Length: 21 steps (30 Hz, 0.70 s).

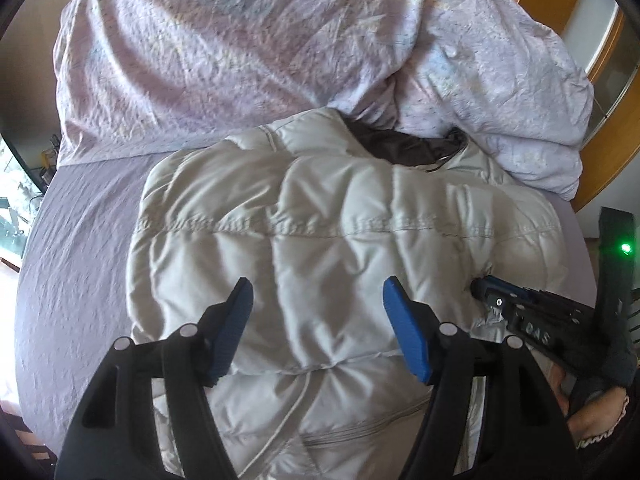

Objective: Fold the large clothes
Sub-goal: 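Lay the sleeves on the jacket front and open both grippers, then grasp the jacket hem with both grippers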

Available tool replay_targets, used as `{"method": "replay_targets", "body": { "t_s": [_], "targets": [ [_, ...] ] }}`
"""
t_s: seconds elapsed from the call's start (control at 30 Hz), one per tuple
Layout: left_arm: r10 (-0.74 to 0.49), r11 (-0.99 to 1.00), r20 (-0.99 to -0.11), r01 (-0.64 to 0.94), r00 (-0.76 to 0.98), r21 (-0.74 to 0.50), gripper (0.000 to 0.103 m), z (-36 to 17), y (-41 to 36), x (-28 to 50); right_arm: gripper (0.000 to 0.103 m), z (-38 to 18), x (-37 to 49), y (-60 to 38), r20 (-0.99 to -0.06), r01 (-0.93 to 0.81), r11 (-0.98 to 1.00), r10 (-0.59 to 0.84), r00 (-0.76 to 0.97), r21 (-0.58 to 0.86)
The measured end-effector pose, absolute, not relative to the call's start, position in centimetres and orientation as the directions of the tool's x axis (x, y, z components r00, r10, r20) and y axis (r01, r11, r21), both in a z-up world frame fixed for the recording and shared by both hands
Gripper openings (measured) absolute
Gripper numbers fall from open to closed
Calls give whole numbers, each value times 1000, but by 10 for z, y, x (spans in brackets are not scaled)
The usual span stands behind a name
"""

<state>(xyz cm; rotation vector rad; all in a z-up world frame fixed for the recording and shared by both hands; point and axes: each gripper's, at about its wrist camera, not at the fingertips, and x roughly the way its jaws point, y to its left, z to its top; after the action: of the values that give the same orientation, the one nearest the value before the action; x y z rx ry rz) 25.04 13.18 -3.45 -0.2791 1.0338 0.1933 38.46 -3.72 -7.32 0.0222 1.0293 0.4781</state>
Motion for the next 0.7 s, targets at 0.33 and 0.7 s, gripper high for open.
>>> {"method": "replay_targets", "body": {
  "t_s": [0.33,0.7],
  "targets": [
    [63,951,-869,-293,491,-97,68,-36,136,234,15,-97,397,-27,-865,-310,940,271,421,144],
    [159,929,-871,-369,466,-28,82,-39,162,187,79,-77,393,-67,-846,-320,903,395,358,286]
  ]
}}
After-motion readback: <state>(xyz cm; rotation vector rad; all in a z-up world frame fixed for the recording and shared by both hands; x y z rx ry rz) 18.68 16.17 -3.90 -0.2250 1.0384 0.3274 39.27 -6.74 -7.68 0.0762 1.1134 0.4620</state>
